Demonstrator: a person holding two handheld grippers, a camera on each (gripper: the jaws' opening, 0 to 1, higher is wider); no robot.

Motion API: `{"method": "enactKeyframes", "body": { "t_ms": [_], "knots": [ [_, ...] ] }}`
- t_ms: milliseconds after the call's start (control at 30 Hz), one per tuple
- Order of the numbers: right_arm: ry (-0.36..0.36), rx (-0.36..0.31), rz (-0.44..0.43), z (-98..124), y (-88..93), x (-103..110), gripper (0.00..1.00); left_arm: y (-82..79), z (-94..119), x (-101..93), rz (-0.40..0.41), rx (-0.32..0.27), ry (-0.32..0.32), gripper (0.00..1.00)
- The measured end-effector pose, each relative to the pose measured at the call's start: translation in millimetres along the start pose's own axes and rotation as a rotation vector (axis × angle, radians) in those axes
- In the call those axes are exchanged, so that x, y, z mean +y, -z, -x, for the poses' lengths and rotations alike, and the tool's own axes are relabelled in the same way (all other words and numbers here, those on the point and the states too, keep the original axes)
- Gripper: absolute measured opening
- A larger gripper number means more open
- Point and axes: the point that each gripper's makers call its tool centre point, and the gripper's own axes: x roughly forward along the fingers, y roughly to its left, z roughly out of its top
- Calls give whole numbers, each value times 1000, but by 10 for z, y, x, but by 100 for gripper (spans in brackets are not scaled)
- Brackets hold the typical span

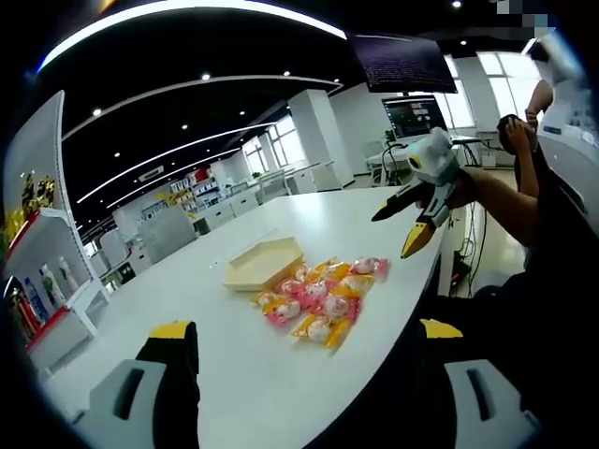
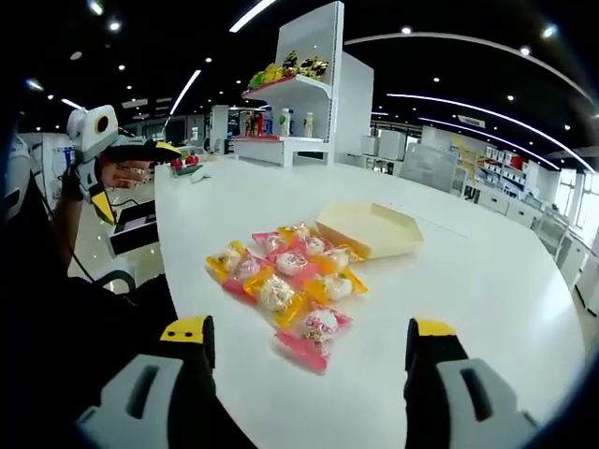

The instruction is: Pick up the marshmallows scattered on the table and place them into the bowl on the table

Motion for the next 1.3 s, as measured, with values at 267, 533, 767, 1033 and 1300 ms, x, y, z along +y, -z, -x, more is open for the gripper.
{"method": "enactKeyframes", "body": {
  "t_ms": [267, 533, 767, 1033, 1300],
  "knots": [
    [-16, 18, -4, -109, 61, 17, 79, 18, -3, -21, -1, 5, 4, 94],
    [-27, 43, -23, -226, 169, 15, 79, 35, -8, -35, 1, 10, 10, 94],
    [-30, 53, -33, -279, 213, 20, 78, 44, 0, -15, 3, 12, 5, 94],
    [-29, 62, -34, -340, 234, 10, 77, 48, -3, -20, 0, 15, 8, 94],
    [-36, 75, -42, -414, 270, 17, 76, 58, -1, -6, 2, 16, 6, 94]
  ]
}}
